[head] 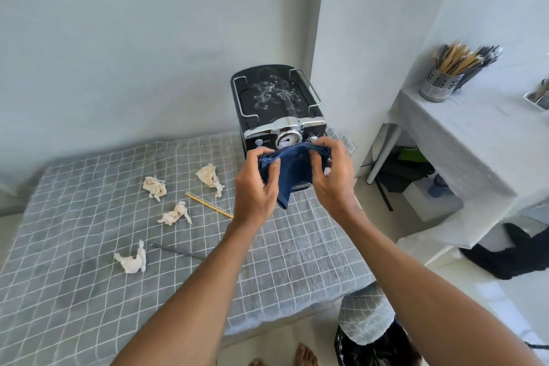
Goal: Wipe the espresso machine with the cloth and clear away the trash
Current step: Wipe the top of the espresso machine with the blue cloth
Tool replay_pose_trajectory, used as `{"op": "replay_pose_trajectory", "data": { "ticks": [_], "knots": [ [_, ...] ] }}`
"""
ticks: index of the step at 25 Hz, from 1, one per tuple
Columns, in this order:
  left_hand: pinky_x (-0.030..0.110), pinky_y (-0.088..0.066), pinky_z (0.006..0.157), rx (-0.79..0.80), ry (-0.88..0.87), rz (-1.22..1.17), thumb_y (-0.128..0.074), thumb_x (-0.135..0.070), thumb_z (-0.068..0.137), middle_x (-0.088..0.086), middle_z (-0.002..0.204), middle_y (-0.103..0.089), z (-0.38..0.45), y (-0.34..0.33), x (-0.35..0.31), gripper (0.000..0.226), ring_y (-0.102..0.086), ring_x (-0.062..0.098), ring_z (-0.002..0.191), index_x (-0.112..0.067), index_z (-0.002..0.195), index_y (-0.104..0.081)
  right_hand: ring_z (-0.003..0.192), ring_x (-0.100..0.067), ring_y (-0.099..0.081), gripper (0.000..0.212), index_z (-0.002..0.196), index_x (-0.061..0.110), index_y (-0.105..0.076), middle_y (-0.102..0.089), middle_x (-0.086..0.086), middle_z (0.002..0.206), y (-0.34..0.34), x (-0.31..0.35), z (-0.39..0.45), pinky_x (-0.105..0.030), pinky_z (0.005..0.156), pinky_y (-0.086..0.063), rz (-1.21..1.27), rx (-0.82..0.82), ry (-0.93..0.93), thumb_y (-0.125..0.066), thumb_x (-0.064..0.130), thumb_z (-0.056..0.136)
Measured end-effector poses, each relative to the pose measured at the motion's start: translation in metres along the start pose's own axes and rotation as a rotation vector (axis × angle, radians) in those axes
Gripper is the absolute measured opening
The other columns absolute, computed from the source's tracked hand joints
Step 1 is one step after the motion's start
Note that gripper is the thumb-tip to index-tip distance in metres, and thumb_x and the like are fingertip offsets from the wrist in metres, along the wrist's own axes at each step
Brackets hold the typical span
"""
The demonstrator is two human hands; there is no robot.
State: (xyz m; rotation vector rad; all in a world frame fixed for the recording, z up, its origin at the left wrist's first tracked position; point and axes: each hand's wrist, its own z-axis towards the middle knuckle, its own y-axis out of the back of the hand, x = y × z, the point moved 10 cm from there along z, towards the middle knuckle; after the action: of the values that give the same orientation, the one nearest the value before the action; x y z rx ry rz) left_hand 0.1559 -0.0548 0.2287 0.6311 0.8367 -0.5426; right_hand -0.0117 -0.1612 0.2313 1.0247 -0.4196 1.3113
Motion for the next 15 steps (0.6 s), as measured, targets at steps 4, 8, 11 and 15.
{"op": "replay_pose_trajectory", "data": {
  "ticks": [4, 8, 11, 15],
  "knots": [
    [0.007, -0.041, 0.068, -0.12, -0.082, -0.018, -0.065, -0.023, 0.102, -0.012, 0.089, -0.062, 0.052, 0.037, -0.037, 0.022, -0.059, -0.006, 0.073, -0.011, 0.119, -0.061, 0.105, -0.019, -0.062, 0.019, 0.122, 0.033, -0.051, -0.062, 0.001, 0.114, -0.004, 0.048, 0.037, -0.046, 0.088, -0.055, 0.123, -0.11, 0.002, -0.051, 0.024, 0.106],
    [0.021, -0.052, 0.077, -0.171, -0.044, -0.073, -0.065, -0.026, 0.102, -0.005, 0.097, -0.068, 0.091, 0.052, -0.045, 0.021, -0.065, 0.005, 0.085, -0.013, 0.117, -0.06, 0.109, -0.008, -0.062, 0.02, 0.123, 0.035, -0.051, -0.064, 0.008, 0.119, -0.002, 0.076, 0.079, -0.035, 0.096, -0.053, 0.088, -0.126, 0.06, -0.05, 0.028, 0.105],
    [0.021, -0.052, 0.078, -0.157, -0.014, -0.035, -0.066, -0.031, 0.101, -0.008, 0.096, -0.07, 0.117, 0.048, -0.037, 0.018, -0.066, 0.004, 0.085, -0.02, 0.114, -0.06, 0.105, 0.001, -0.064, 0.02, 0.124, 0.035, -0.052, -0.067, 0.019, 0.11, -0.007, 0.069, 0.112, -0.023, 0.093, -0.052, 0.067, -0.065, 0.06, -0.055, 0.031, 0.104],
    [0.026, -0.056, 0.078, -0.134, 0.07, 0.077, -0.07, -0.039, 0.097, -0.013, 0.09, -0.071, 0.158, 0.036, -0.015, 0.028, -0.066, -0.001, 0.081, -0.017, 0.114, -0.066, 0.093, 0.015, -0.064, 0.021, 0.122, 0.036, -0.052, -0.067, 0.029, 0.097, -0.017, 0.047, 0.163, -0.002, 0.077, -0.044, 0.03, 0.032, 0.049, -0.06, 0.036, 0.102]
  ]
}}
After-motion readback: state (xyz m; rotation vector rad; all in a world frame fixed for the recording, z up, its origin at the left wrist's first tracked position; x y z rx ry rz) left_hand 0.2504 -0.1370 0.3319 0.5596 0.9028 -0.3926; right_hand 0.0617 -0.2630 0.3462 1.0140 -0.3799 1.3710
